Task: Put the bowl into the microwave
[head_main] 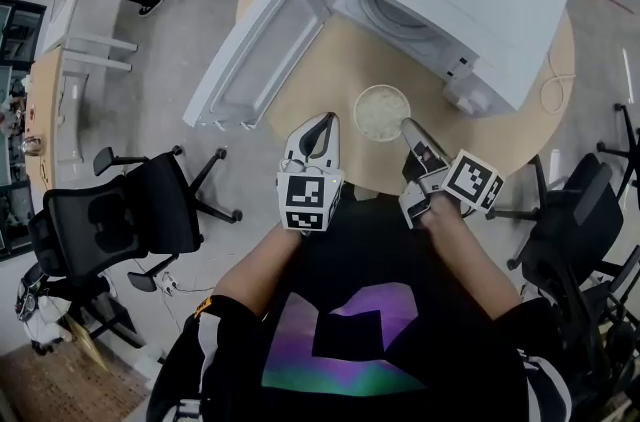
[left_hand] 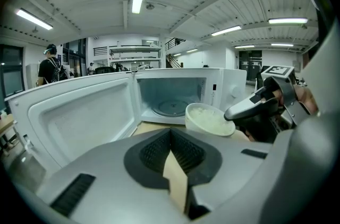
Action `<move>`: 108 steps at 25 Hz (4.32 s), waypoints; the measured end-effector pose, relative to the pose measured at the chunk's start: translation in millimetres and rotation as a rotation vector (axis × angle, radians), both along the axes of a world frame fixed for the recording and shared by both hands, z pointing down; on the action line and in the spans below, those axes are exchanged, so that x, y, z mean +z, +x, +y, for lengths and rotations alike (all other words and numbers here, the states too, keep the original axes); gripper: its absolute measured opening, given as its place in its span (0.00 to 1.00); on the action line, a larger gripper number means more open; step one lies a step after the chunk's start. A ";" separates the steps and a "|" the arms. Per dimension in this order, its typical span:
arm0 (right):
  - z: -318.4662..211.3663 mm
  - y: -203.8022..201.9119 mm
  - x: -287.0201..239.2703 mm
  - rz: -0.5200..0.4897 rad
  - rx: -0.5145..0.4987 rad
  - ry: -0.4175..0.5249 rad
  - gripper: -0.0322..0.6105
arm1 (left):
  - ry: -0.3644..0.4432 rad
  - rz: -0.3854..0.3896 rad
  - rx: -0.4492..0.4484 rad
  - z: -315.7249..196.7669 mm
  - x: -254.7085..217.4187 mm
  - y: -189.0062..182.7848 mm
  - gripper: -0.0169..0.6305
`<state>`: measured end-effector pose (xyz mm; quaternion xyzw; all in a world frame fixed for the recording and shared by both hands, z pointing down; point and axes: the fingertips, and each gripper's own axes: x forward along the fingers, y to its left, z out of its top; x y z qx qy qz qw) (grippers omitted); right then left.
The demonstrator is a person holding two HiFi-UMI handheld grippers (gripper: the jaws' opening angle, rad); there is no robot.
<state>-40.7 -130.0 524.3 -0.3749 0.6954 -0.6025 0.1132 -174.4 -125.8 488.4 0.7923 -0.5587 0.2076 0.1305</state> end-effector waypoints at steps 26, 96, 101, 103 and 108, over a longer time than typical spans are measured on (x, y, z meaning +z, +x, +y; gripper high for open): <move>-58.7 -39.3 -6.3 0.041 0.276 -0.035 0.13 | -0.011 0.106 0.225 -90.9 4.9 -29.3 0.10; -153.7 -31.8 16.1 0.005 0.518 -0.063 0.13 | -0.001 0.048 0.288 -197.2 12.1 -11.7 0.10; -159.2 -26.9 17.9 0.001 0.533 -0.065 0.13 | -0.006 0.044 0.294 -202.6 14.5 -6.2 0.10; -161.5 -23.8 19.4 -0.001 0.538 -0.065 0.13 | -0.006 0.043 0.295 -205.2 16.1 -2.9 0.10; -165.9 -19.9 20.3 0.000 0.550 -0.069 0.13 | -0.009 0.047 0.287 -211.5 15.9 -1.2 0.10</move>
